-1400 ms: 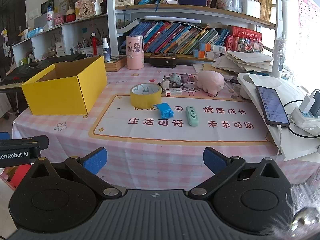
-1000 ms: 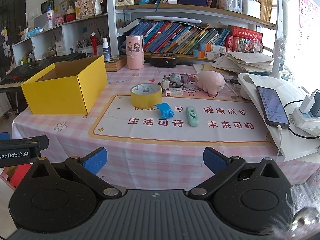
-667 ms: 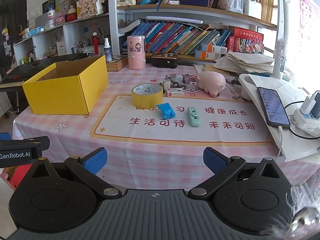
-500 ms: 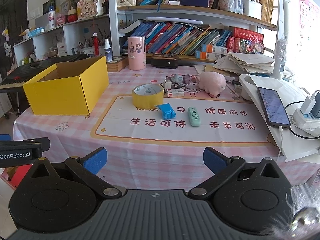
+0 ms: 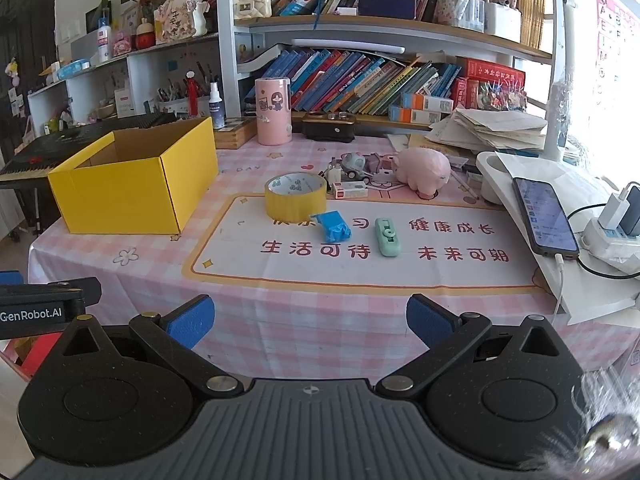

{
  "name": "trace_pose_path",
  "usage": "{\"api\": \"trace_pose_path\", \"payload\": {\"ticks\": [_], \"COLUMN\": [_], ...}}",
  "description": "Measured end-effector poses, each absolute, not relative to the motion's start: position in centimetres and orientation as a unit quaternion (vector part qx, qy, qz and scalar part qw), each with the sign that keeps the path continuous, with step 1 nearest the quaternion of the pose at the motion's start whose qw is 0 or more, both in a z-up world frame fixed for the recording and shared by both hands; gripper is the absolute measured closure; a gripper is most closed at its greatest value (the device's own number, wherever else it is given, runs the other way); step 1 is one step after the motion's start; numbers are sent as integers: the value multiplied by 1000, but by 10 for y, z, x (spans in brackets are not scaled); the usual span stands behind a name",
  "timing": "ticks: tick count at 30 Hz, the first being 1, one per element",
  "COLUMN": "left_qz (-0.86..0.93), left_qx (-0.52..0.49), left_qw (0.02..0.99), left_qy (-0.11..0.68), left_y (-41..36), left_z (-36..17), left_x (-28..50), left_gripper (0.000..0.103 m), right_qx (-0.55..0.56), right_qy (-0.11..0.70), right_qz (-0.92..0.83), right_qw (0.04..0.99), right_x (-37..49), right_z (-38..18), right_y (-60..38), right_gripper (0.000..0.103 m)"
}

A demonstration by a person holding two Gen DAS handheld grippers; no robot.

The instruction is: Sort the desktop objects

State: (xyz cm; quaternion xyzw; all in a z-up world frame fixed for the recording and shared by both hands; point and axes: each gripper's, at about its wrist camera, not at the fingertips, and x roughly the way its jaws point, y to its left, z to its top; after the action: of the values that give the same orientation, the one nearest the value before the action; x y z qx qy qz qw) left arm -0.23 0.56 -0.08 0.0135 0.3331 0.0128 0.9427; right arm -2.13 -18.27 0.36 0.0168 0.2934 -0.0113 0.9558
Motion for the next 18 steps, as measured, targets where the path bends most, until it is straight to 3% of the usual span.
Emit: {"api": "trace_pose_path", "payload": {"ticks": [18], "left_qz": [2], "left_qx": [12], "left_qw": [945], "left_qy": [327], "left_y": [9], "left_z": [0], "left_x": [-4], "left_gripper": [9], "right_qx": [14], "right_qy": [293], "right_qz": [-13], "right_qw": [956], "right_x": [-25], "right_z": [3], "right_y": [-183], "right_gripper": [1]}}
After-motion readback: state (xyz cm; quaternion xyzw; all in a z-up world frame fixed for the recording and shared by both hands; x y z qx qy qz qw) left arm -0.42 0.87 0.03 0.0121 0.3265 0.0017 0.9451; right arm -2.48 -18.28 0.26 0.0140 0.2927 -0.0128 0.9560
